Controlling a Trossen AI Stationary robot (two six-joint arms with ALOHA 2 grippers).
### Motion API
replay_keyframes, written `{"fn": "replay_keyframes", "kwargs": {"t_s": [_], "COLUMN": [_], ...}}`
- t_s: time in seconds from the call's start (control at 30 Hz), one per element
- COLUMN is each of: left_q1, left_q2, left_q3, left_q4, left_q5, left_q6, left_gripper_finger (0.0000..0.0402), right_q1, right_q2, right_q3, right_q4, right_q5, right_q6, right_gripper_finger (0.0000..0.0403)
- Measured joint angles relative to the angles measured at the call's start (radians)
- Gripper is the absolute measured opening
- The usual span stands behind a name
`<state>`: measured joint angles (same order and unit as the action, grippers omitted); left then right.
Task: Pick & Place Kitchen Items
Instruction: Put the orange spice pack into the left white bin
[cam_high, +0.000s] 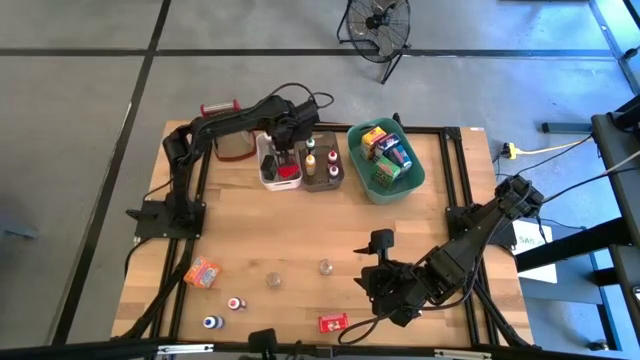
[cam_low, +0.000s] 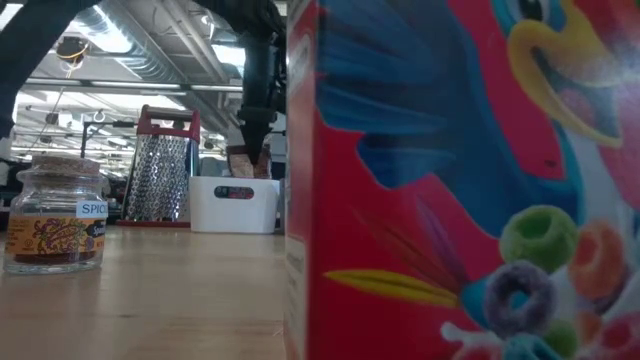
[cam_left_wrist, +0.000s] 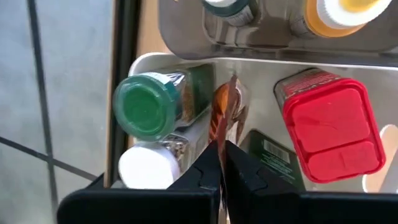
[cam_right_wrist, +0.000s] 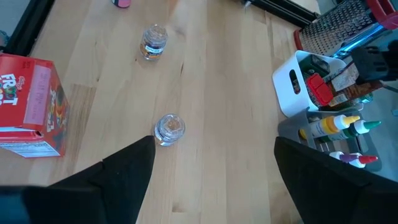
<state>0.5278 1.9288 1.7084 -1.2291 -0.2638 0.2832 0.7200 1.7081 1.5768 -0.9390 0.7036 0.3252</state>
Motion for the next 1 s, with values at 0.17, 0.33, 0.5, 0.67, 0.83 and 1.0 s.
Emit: {"fn": "replay_keyframes", "kwargs": {"t_s": [0.17,0.33,0.5,0.67,0.83,1.0], "left_q1": [0.012,0.024,0.026,0.026,0.026,0.026], "left_q2": [0.027,0.036,0.036,0.036,0.036,0.036], "left_q3": [0.0,0.0,0.0,0.0,0.0,0.0], "left_q4": [0.004,0.008,0.046,0.053,0.053,0.053], "left_q5": [0.017,0.101,0.129,0.135,0.135,0.133], "left_q6": [-0.008,0.013,0.015,0.009,-0.021,-0.048], "left_gripper_finger": [0.0002,0.0002,0.0003,0.0016,0.0037,0.0063], "right_q1": [0.0,0.0,0.0,0.0,0.0,0.0], "right_q2": [0.0,0.0,0.0,0.0,0.0,0.0], "right_q3": [0.0,0.0,0.0,0.0,0.0,0.0], "right_q4": [0.0,-0.002,-0.002,-0.001,0.0,0.0], "right_q5": [0.0,0.0,0.0,0.0,0.0,0.0], "right_q6": [0.0,0.0,-0.001,-0.001,-0.001,-0.001], "right_gripper_finger": [0.0332,0.0332,0.0332,0.0332,0.0332,0.0332]}}
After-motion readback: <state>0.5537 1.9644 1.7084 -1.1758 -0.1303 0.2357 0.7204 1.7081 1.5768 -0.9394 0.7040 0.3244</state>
